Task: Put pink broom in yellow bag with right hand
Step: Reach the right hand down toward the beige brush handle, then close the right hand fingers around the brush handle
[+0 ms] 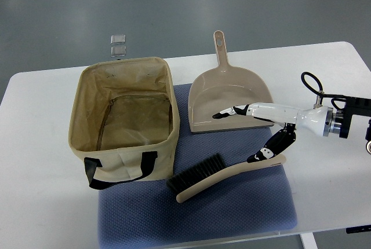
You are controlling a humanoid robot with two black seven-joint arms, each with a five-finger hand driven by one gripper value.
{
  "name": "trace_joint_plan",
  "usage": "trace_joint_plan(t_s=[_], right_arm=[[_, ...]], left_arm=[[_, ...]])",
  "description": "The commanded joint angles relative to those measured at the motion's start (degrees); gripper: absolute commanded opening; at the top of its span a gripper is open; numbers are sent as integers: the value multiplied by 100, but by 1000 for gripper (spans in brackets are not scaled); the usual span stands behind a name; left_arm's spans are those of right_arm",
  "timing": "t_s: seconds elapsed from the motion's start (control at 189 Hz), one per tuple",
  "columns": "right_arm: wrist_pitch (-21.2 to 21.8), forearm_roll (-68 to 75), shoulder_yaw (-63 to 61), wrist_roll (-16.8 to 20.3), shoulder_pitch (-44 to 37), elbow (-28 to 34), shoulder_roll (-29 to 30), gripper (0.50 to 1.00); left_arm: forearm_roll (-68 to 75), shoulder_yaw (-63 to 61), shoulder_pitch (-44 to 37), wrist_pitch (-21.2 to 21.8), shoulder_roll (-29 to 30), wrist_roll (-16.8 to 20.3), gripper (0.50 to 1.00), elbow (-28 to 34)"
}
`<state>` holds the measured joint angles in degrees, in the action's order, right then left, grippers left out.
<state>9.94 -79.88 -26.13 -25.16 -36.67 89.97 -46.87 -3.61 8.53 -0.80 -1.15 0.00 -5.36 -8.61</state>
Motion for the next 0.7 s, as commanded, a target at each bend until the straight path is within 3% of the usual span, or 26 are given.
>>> trace_joint_plan(t_s=[0.0, 0.322, 0.692], right_arm=[[-309, -555, 345, 29, -121, 135, -68, 907], [-880, -1452, 978, 231, -261, 197, -6, 850], [-1073, -2137, 1338, 573, -270, 12, 231, 799]], left_arm=[[0, 8, 1, 0, 0, 0, 1000, 0], [0, -1, 1, 0, 0, 0, 1000, 0], [0, -1, 1, 0, 0, 0, 1000, 0]])
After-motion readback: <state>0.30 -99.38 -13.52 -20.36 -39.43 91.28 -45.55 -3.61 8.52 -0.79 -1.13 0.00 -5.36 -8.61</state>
